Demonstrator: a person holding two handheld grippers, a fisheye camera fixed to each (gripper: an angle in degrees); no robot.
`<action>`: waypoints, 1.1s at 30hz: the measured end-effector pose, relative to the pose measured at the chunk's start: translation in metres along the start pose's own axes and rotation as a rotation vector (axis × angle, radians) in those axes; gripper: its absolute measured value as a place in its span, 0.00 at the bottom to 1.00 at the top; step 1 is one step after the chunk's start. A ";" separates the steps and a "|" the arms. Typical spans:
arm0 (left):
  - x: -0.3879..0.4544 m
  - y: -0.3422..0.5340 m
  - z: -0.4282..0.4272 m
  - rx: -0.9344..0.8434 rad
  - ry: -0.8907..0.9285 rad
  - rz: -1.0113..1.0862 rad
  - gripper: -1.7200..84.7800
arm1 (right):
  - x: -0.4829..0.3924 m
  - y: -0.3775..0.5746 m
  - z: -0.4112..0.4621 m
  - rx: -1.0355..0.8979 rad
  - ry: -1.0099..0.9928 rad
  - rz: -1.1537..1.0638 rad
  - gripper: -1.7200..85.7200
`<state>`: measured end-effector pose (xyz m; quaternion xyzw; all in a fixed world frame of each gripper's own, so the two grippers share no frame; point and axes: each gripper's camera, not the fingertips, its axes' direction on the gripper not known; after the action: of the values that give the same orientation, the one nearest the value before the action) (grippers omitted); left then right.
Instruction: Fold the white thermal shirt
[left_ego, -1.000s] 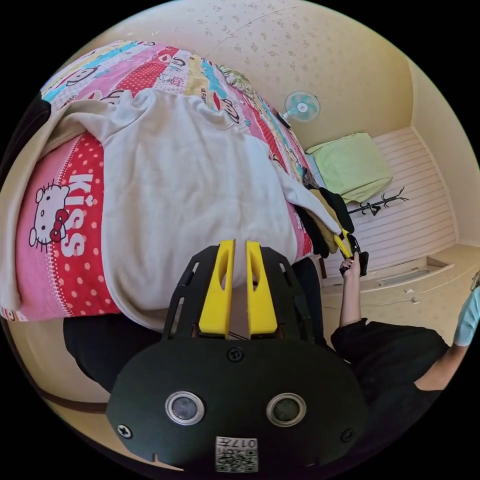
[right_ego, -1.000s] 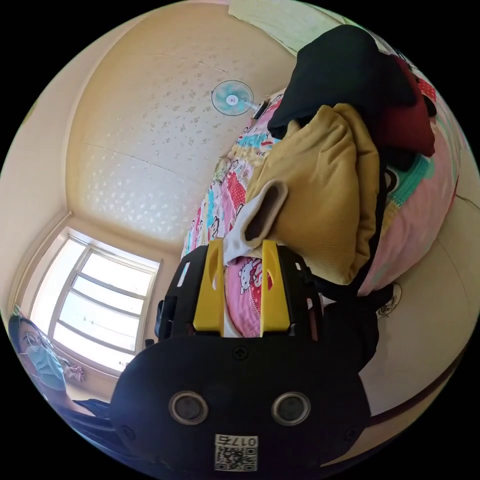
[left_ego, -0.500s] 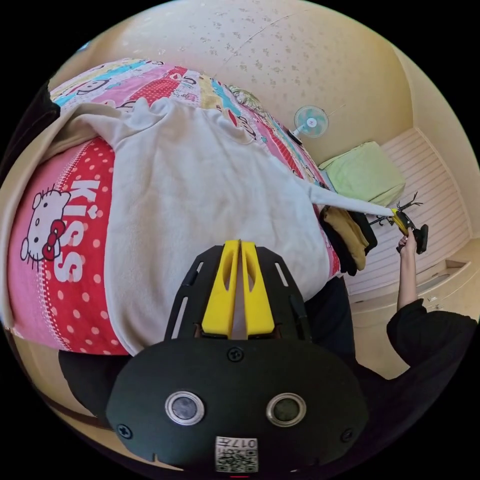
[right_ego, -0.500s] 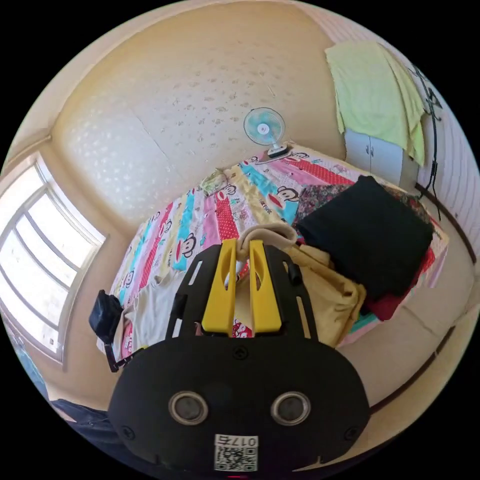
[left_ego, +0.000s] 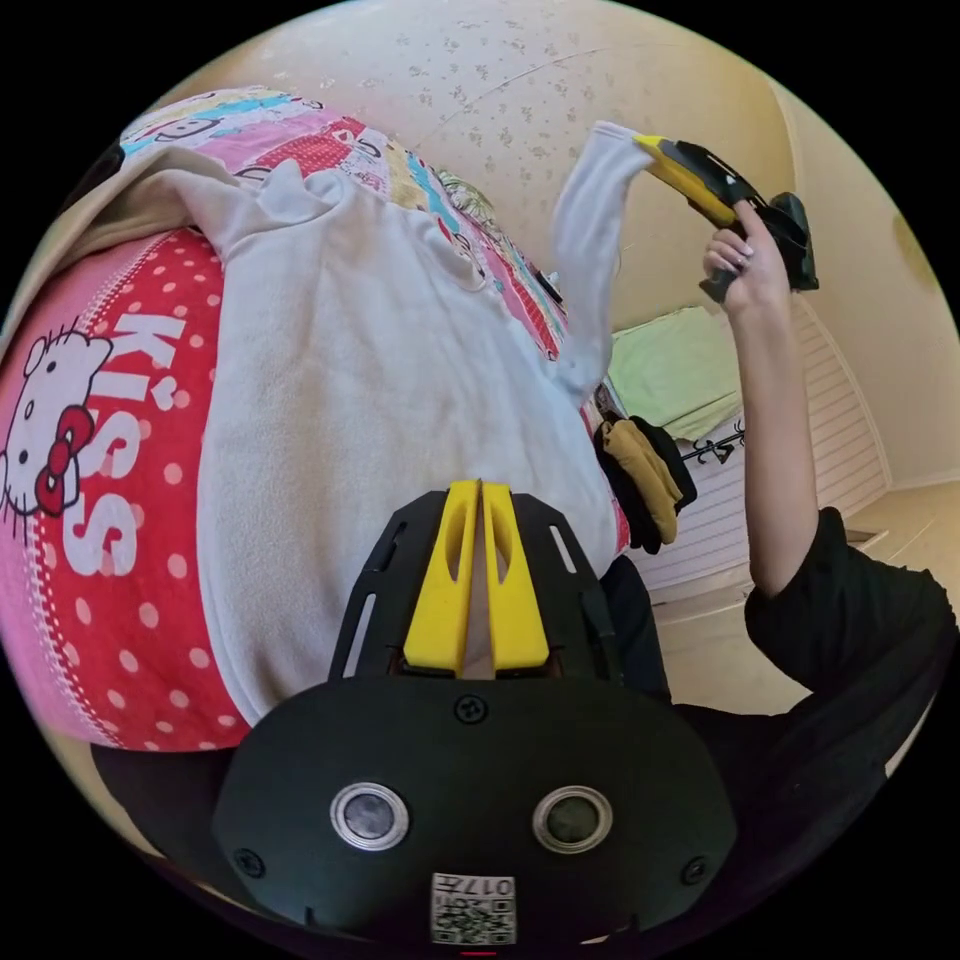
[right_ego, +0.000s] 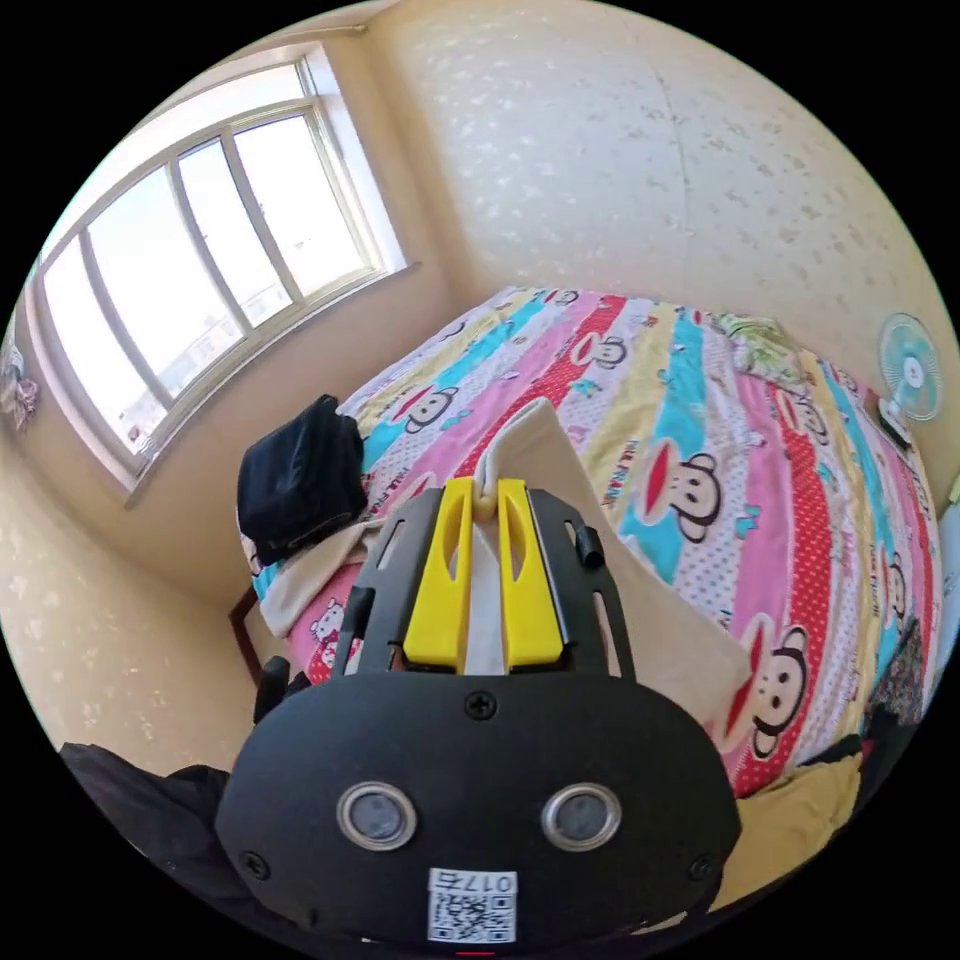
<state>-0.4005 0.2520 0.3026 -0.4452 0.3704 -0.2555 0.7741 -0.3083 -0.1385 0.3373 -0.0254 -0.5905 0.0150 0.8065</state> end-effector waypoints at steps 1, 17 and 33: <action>-0.001 -0.001 0.000 -0.003 0.012 0.000 0.01 | 0.002 0.000 0.045 -0.085 -0.091 0.011 0.07; -0.003 -0.010 0.010 0.033 0.088 -0.035 0.01 | 0.068 0.024 0.182 -0.494 -0.052 0.135 0.03; -0.031 0.021 -0.115 0.106 -0.750 -0.200 0.22 | 0.091 0.160 0.103 -0.493 -0.535 0.265 0.03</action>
<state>-0.5096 0.2273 0.2569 -0.5007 0.0029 -0.1680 0.8491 -0.3779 0.0287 0.4452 -0.2897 -0.7576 -0.0170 0.5846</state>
